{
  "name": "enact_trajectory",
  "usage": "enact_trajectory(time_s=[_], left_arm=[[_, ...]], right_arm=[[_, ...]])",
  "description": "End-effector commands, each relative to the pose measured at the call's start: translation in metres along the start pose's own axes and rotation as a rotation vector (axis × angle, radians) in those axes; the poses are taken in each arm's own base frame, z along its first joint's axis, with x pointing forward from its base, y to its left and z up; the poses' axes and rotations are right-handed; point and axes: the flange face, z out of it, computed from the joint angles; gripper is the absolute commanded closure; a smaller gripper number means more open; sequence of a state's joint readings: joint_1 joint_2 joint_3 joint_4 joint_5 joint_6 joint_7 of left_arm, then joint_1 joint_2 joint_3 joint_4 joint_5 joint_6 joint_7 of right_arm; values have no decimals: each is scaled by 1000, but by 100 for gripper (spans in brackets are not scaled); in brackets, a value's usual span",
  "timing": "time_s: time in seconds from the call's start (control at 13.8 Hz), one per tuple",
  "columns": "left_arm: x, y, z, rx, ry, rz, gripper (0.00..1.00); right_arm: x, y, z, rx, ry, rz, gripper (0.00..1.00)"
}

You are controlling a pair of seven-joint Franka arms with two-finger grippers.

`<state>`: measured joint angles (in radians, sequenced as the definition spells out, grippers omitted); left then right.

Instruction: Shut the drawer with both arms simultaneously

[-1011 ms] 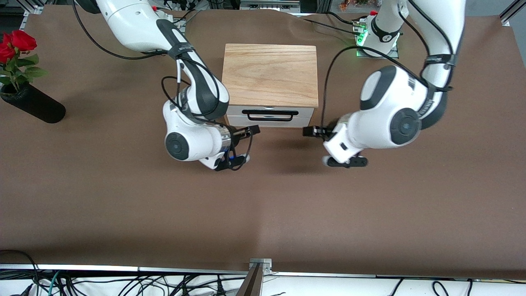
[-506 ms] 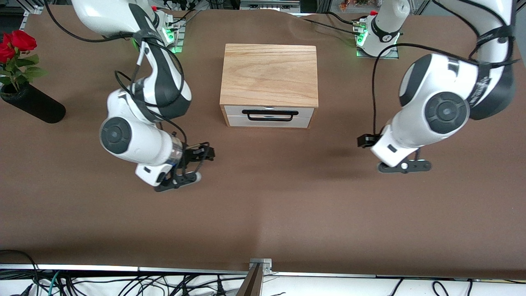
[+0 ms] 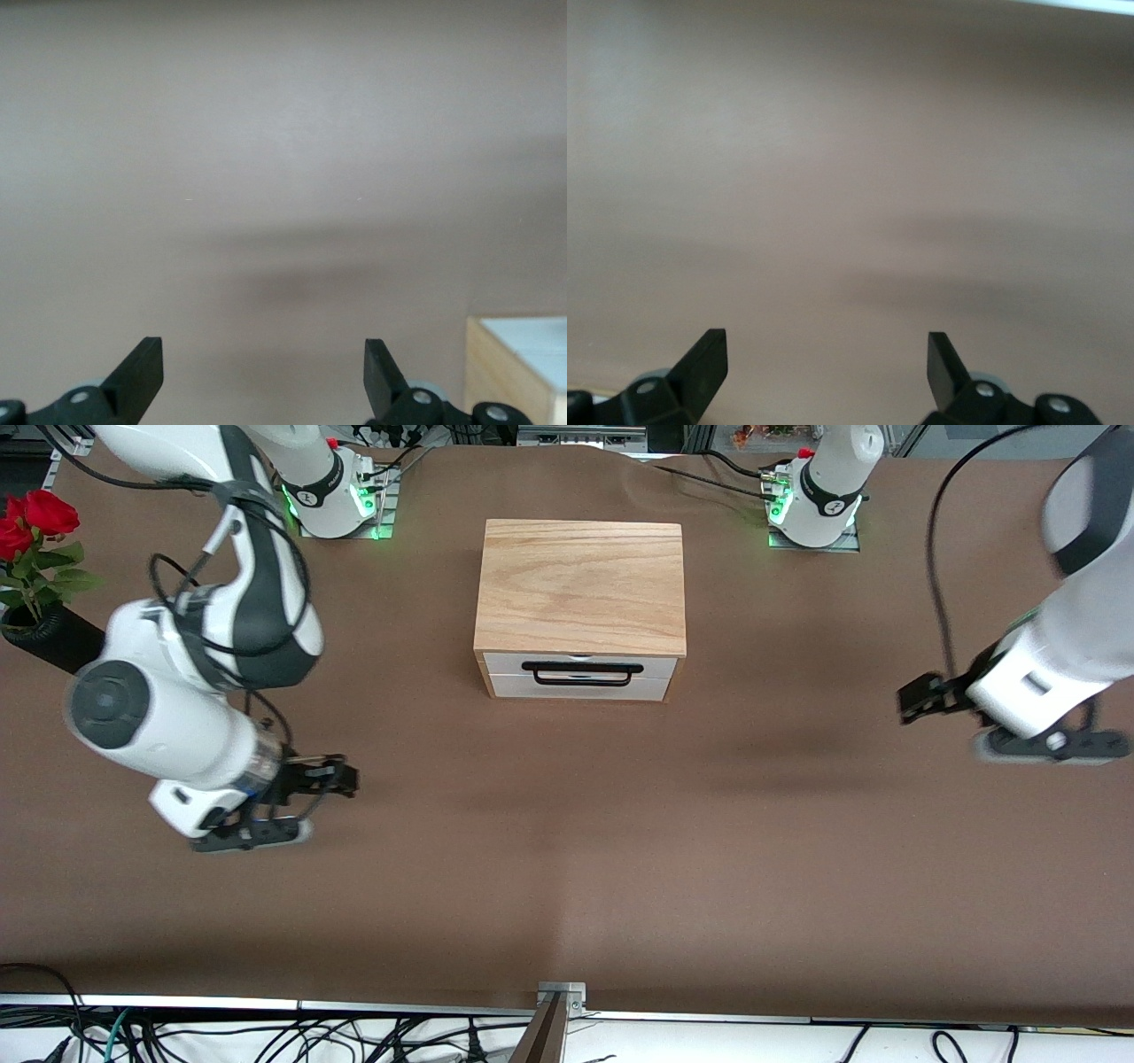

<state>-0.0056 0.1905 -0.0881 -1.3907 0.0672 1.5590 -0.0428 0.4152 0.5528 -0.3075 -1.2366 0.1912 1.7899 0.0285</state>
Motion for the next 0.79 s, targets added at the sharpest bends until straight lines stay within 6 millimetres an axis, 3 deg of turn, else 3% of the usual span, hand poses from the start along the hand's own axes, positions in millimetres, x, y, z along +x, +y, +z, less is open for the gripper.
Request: enact_trajectory(time_s=[0.0, 0.07, 0.29, 0.58, 0.72], left_arm=[[-49, -37, -32, 23, 48, -3, 0], [-56, -31, -33, 24, 59, 8, 0], [-63, -20, -17, 21, 33, 30, 0], [-59, -5, -19, 18, 38, 42, 0], [-59, -8, -26, 13, 51, 37, 0]], right_arm=[[-38, 76, -51, 7, -8, 72, 0], [-49, 99, -60, -13, -7, 93, 0], [-69, 118, -84, -7, 15, 115, 0], [-85, 113, -124, -40, 71, 73, 0], [-95, 113, -126, -38, 73, 80, 0]])
